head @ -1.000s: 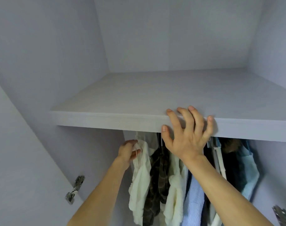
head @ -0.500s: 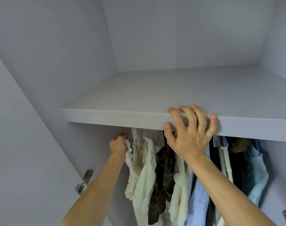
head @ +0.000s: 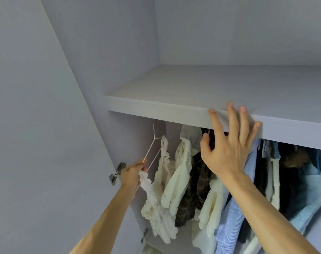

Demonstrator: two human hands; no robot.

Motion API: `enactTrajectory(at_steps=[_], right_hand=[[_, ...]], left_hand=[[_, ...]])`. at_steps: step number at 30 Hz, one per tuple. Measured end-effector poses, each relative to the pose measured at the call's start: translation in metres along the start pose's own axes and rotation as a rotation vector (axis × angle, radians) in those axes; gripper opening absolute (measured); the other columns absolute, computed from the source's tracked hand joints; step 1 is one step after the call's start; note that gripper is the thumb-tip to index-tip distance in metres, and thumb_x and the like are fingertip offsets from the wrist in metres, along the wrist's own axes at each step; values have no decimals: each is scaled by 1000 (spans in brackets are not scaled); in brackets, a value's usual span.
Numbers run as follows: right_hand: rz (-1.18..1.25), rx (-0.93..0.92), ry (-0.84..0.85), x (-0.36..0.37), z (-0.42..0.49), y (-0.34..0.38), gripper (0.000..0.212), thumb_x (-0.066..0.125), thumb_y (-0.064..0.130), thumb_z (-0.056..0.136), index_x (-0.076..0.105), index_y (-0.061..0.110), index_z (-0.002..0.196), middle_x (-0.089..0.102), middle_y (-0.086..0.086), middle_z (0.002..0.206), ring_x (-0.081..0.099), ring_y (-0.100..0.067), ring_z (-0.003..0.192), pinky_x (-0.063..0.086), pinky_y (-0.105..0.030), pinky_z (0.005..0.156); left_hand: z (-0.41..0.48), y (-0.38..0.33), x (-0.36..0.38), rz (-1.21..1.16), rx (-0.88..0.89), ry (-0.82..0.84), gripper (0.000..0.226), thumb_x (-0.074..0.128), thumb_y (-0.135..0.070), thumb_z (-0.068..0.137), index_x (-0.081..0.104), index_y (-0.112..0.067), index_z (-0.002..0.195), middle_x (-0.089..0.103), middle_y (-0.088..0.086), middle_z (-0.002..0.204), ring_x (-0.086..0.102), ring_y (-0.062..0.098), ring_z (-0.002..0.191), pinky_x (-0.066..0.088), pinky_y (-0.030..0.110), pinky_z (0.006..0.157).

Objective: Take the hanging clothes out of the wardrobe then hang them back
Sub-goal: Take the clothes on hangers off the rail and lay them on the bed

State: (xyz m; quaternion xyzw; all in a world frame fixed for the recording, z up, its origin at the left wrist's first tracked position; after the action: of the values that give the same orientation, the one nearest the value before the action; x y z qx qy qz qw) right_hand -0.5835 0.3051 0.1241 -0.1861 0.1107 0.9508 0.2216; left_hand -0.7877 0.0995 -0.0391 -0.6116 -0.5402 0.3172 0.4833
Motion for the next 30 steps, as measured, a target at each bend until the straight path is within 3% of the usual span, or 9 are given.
enactTrajectory(at_steps=[5,9,12,15,17,21,24,26,30], right_hand=[[447,-8,337,20,-67,64,51,60,24,91,52,11,140,36,-11,156,29,-29,147,32,-49,116],[699,50,808,32,-132,138,64,52,49,96,39,16,148,34,0,157,28,-17,145,28,-29,116],[761,-124,997,20,-177,201,71,29,68,94,46,22,145,40,2,154,27,-22,146,26,-37,119],[919,-324,1041,-18,-215,265,55,24,61,98,66,25,105,69,6,109,56,-22,116,40,-42,104],[1020,-412,1019,-55,-240,300,46,28,56,100,55,24,82,59,9,77,55,-19,81,41,-36,79],[1229,-458,1096,-134,-294,350,48,30,56,98,41,22,67,45,7,64,44,-11,66,30,-27,60],[1392,-506,1146,-191,-333,373,50,33,51,94,39,16,60,42,4,59,45,-10,63,30,-22,56],[1451,-587,1195,-230,-359,390,46,33,49,93,35,20,57,38,6,56,42,-10,59,29,-23,53],[1528,-820,1233,-311,-404,418,42,34,46,92,29,25,56,33,10,53,38,-7,54,22,-24,50]], left_hand=[[-61,37,-91,33,-26,-34,23,60,0,86,80,-7,96,62,14,74,20,15,41,14,24,44],[-136,47,-162,161,-35,-52,22,63,-5,88,82,-16,93,63,8,70,19,17,46,14,26,50],[-207,55,-214,160,-25,-53,17,70,-14,85,81,-19,96,63,9,71,20,15,46,15,23,48],[-283,70,-268,122,-31,-128,17,71,-19,85,81,-20,100,59,6,69,20,14,48,13,23,47],[-335,86,-301,80,-29,-198,18,72,-21,85,80,-21,101,63,6,70,20,13,49,12,24,48],[-439,124,-353,82,-21,-344,17,70,-22,89,79,-18,104,72,8,79,31,14,49,22,20,46],[-511,156,-375,78,-18,-444,17,70,-18,91,78,-15,106,76,4,87,60,22,72,43,22,66],[-560,182,-387,111,-55,-548,23,72,-29,88,75,-28,111,76,-3,96,66,17,86,46,27,77],[-660,229,-395,229,-181,-915,32,70,-46,85,65,-45,117,68,-15,109,65,-2,89,48,17,68]])
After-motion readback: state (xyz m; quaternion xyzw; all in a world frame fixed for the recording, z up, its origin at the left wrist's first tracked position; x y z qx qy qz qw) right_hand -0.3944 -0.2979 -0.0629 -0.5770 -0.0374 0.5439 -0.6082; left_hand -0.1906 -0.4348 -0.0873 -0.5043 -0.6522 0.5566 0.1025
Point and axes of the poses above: each hand's wrist, its own z-axis towards the middle knuckle, its own x-axis out of the palm, y = z × x, the point moved 5 cm from there along z, towards the middle knuckle
